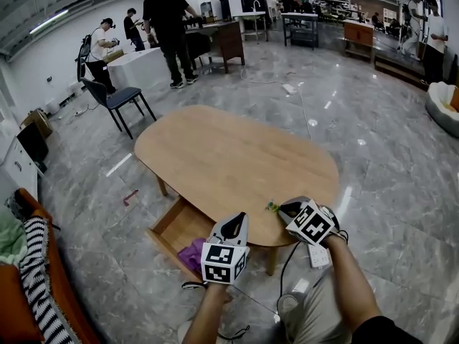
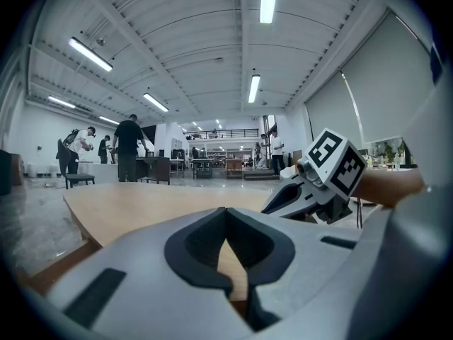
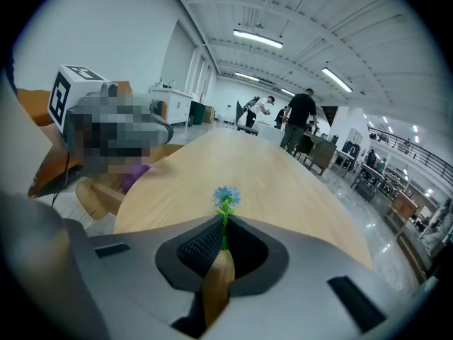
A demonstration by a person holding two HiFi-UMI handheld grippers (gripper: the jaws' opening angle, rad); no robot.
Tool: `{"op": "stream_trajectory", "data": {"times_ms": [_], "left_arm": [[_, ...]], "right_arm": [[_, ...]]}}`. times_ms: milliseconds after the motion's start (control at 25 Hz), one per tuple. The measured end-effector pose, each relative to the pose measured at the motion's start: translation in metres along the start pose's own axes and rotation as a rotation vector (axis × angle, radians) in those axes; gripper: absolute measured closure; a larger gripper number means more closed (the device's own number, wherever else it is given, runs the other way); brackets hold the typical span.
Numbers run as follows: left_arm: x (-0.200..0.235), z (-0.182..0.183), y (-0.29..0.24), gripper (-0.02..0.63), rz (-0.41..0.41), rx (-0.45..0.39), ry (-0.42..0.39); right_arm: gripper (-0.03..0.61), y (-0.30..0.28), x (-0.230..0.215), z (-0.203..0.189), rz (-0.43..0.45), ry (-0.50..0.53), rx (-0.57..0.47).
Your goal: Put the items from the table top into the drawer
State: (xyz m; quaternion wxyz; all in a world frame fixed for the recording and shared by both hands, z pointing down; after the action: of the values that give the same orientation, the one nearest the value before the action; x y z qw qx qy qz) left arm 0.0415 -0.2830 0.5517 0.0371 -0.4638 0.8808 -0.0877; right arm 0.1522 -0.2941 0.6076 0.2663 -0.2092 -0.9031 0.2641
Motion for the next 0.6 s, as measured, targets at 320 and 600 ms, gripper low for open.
{"op": "stream_trajectory", "data": {"times_ms": [320,600], "left_arm": [[0.008,-0.002,0.014,0.609,0.027,0.001,0.005],[0.013,-0.001,0.031,0.610,0.052,-0.002,0.006]], "right_arm": [[0.548,0.000,0.008,0.020,-0.002,-0.006,-0.060],[0.548,0.004,0.016,0.040,-0.009,-0.043,-0.117]]}}
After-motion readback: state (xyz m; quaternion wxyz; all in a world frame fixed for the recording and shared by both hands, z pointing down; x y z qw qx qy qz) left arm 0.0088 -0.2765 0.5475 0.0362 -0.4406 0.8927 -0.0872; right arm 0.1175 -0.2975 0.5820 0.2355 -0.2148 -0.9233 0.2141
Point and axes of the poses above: the fingertips, and each gripper's own axes: y backward along the fingers, x to its left, z out of its top, the point moved 1 cm from there along y, backward along the fingers, and after that the axes turned 11 degrees about -z, right-handed, at the moved point
